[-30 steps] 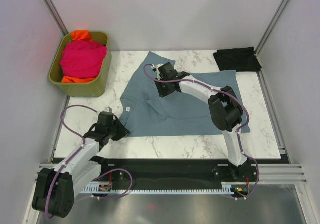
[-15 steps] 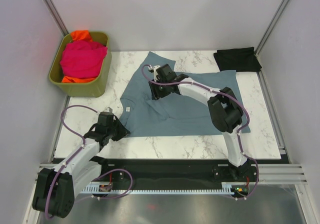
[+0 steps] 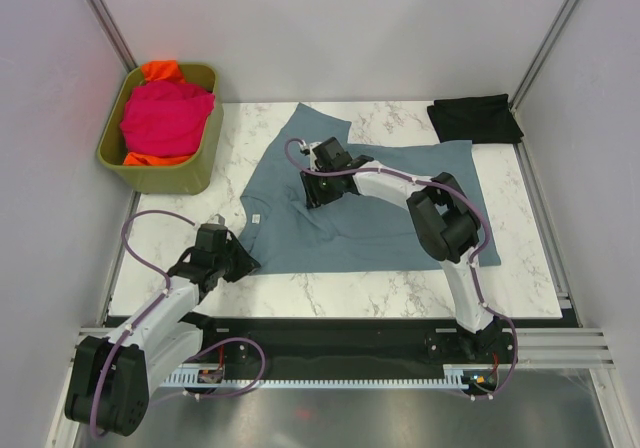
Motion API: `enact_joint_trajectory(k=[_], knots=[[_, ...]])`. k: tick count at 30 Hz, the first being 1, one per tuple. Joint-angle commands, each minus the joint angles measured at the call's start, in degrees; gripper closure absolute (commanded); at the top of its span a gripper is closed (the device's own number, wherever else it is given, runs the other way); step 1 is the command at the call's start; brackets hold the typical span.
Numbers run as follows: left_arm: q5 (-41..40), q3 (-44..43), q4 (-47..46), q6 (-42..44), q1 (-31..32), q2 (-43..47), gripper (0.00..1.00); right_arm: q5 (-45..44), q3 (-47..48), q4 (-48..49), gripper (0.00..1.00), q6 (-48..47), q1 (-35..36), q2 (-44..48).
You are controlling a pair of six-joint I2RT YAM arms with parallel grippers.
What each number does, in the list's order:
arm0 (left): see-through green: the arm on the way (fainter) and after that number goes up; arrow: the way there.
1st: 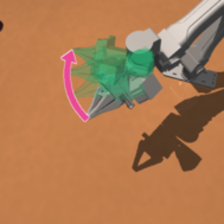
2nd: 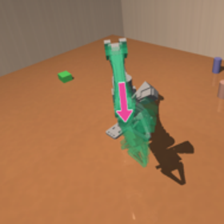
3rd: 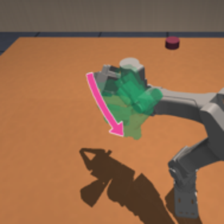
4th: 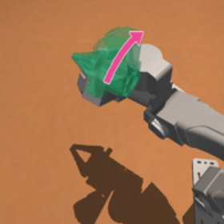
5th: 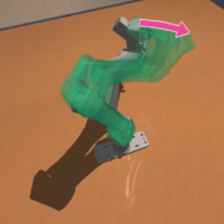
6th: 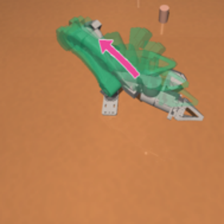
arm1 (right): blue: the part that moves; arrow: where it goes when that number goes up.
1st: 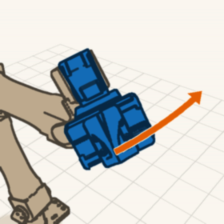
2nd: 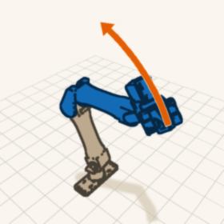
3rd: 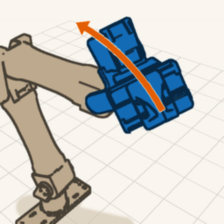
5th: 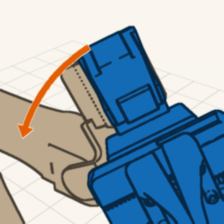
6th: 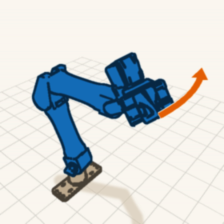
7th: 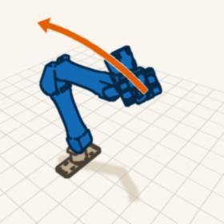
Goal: Fold and stack the t-shirts
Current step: Fold the tshirt
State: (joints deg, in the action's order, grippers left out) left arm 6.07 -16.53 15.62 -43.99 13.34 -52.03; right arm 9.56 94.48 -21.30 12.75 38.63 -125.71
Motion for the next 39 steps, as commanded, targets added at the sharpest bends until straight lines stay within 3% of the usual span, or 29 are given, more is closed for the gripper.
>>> enact_joint_trajectory(k=[1,4,6,12,16,24,32,39], knots=[[-1.9,-0.6,-0.4,0.3,0.2,-0.4,0.74,1.2,-0.4,2.5,0.5,1.0,0.0,-0.1],[-2.1,-0.7,-0.4,0.3,0.2,-0.3,0.74,1.5,-0.3,2.5,0.57,1.0,0.0,-0.4],[-2.1,-0.6,-0.4,0.3,0.1,-0.2,0.74,1.5,-0.4,2.5,0.71,1.0,0.0,-0.2],[-2.4,-0.6,-0.4,0.3,0.2,-0.3,0.74,-0.2,-1.1,2.5,0.88,0.6,0.0,2.7],[-2.5,-0.6,-0.3,0.2,0.2,-0.4,0.75,-2.5,-1.5,1.9,0.9,0.1,0.1,5.7],[-2.4,-0.6,-0.4,0.2,0.2,-0.3,0.75,-9.2,-0.2,-0.2,0.84,-2.1,0.0,8.4],[-2.5,-0.7,-0.3,0.2,0.2,-0.4,0.75,-19.6,0.0,-2.0,0.93,0.0,-0.2,6.0],[-2.5,-0.5,-0.4,0.2,0.2,-0.1,0.75,-7.2,-3.1,1.8,0.9,1.1,0.0,7.5]])
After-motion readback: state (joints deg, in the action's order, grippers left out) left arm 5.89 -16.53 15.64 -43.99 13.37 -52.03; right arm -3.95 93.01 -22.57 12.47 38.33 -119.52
